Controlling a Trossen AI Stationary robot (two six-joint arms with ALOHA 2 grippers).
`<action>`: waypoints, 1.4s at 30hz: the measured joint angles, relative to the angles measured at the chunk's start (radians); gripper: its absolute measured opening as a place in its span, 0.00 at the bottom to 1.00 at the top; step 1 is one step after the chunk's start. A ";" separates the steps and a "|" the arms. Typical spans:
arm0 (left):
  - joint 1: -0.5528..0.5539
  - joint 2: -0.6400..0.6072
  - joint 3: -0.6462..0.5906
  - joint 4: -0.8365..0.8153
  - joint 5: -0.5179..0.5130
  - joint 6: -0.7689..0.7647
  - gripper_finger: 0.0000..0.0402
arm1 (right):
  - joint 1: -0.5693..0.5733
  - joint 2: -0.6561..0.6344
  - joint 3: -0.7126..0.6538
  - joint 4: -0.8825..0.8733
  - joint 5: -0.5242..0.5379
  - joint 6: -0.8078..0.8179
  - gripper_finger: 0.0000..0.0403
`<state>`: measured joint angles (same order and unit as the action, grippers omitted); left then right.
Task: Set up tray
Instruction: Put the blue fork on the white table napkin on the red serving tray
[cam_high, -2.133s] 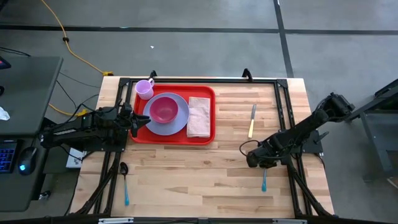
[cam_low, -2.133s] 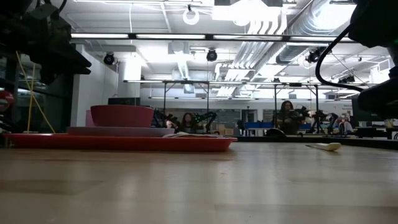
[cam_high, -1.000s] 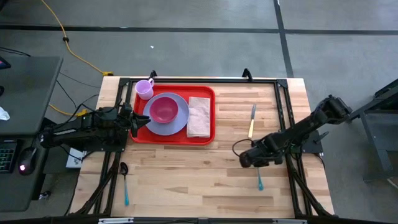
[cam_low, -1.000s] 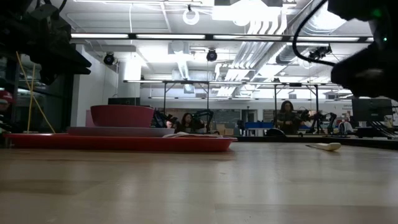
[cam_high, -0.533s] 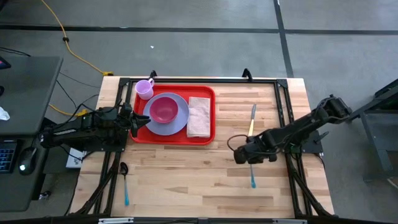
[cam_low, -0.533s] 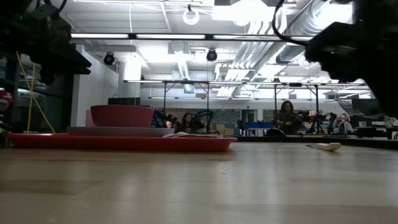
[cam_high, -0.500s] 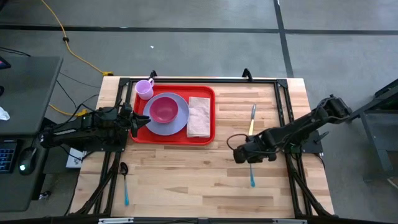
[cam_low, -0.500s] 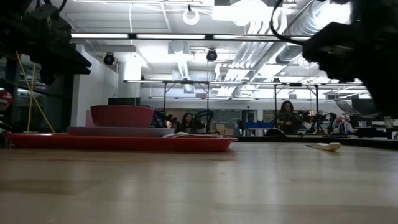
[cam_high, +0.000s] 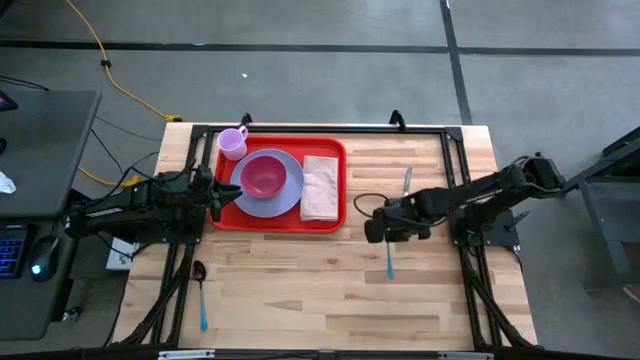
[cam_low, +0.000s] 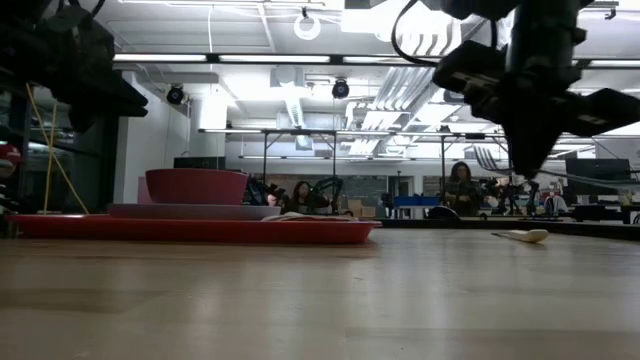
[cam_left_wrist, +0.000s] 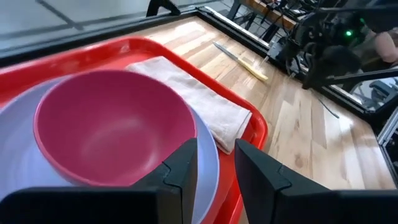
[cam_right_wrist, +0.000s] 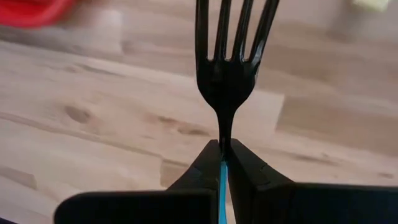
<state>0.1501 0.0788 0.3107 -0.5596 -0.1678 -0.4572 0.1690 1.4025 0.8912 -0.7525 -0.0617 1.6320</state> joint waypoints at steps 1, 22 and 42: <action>0.000 0.000 0.000 0.012 0.001 0.017 0.34 | -0.010 0.000 0.000 0.009 0.003 -0.013 0.00; 0.000 0.000 0.000 0.138 0.099 0.216 0.34 | -0.210 -0.001 0.000 0.263 0.011 -0.213 0.00; 0.000 0.002 -0.128 0.254 0.104 0.112 0.34 | -0.340 0.239 0.324 0.197 -0.007 -0.505 0.00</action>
<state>0.1500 0.0807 0.1827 -0.3059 -0.0636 -0.3453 -0.1712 1.6418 1.2153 -0.5558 -0.0691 1.1269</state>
